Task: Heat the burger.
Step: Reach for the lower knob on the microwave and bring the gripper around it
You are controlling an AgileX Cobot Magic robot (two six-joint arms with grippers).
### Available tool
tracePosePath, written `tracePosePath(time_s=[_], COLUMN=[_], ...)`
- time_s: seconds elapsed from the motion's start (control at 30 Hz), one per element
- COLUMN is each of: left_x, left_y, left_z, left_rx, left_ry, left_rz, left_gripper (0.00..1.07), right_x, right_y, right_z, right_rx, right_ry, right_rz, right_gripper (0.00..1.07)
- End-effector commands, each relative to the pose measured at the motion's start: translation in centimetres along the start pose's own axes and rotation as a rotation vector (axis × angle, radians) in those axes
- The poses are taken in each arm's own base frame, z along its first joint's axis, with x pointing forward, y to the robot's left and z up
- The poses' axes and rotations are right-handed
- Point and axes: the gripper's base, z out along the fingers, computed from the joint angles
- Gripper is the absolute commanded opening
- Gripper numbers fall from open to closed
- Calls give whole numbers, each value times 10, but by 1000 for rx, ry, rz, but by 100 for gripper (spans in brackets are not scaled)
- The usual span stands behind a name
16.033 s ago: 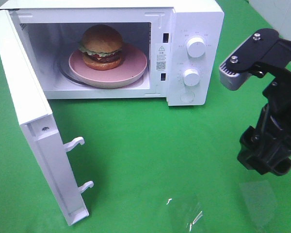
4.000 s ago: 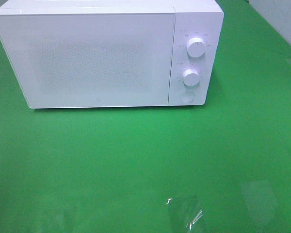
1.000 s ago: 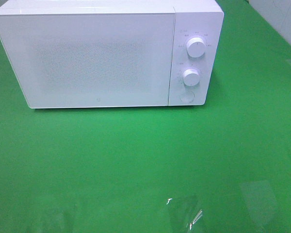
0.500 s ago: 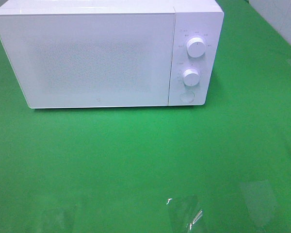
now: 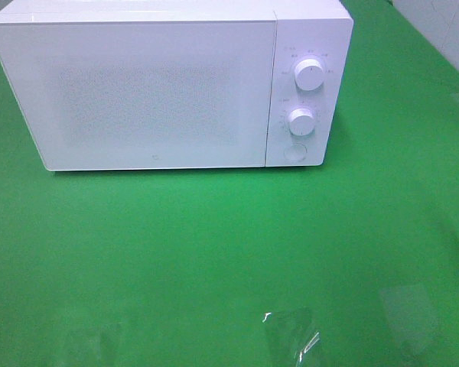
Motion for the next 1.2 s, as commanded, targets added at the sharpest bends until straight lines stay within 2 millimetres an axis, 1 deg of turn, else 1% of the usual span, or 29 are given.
tracePosePath(time_s=[0.03,0.07,0.1,0.13,0.2,0.3,0.33,0.43,0.47,0.5,0.53,0.57,0.63,0.73,0.77,0.8,0.83,0.87,0.93,0.97,1.0,1.1,1.13,1.17,1.2], left_x=[1,1,1,1,1,1,1,1,1,1,1,1,1,1,1,1,1,1,1,1,1,1,1,1,1], left_y=[0,0,0,0,0,0,0,0,0,0,0,0,0,0,0,0,0,0,0,0,0,0,0,0,0], left_z=[-2,-2,-2,-2,-2,-2,-2,-2,-2,-2,-2,-2,-2,-2,-2,-2,-2,-2,-2,-2,-2,-2,-2,-2,-2], left_rx=[-5,-5,-5,-5,-5,-5,-5,-5,-5,-5,-5,-5,-5,-5,-5,-5,-5,-5,-5,-5,-5,-5,-5,-5,-5], left_ry=[-27,-27,-27,-27,-27,-27,-27,-27,-27,-27,-27,-27,-27,-27,-27,-27,-27,-27,-27,-27,-27,-27,-27,-27,-27], left_rz=[-3,-3,-3,-3,-3,-3,-3,-3,-3,-3,-3,-3,-3,-3,-3,-3,-3,-3,-3,-3,-3,-3,-3,-3,-3], left_gripper=[100,100,100,100,100,100,100,100,100,100,100,100,100,100,100,100,100,100,100,100,100,100,100,100,100], right_x=[9,9,12,12,14,15,19,21,24,24,27,27,33,34,38,38,42,42,49,49,53,55,59,59,63], right_y=[-6,-6,-8,-8,-10,-10,-8,-4,2,2,8,8,21,24,32,32,41,41,57,57,66,71,79,79,87], right_z=[17,17,24,24,33,37,42,45,48,48,51,51,56,56,58,58,58,58,57,57,56,56,56,56,59], right_rx=[61,61,85,85,103,109,101,92,82,82,80,80,83,82,78,78,64,64,60,60,54,57,71,71,74], right_ry=[10,10,-2,-2,-47,-67,-67,-70,-69,-69,-71,-71,-81,-86,-83,-83,-81,-81,-85,-85,-83,-79,-67,-67,-54], right_rz=[-21,-21,-44,-44,-60,-63,-65,-70,-79,-79,-95,-95,-97,-89,-70,-70,-56,-56,-43,-43,-40,-38,-43,-43,-67], right_gripper=[76,76,76,76,76,76,76,76,76,76,76,76,76,76,76,76,76,76,76,76,76,76,76,76,76])
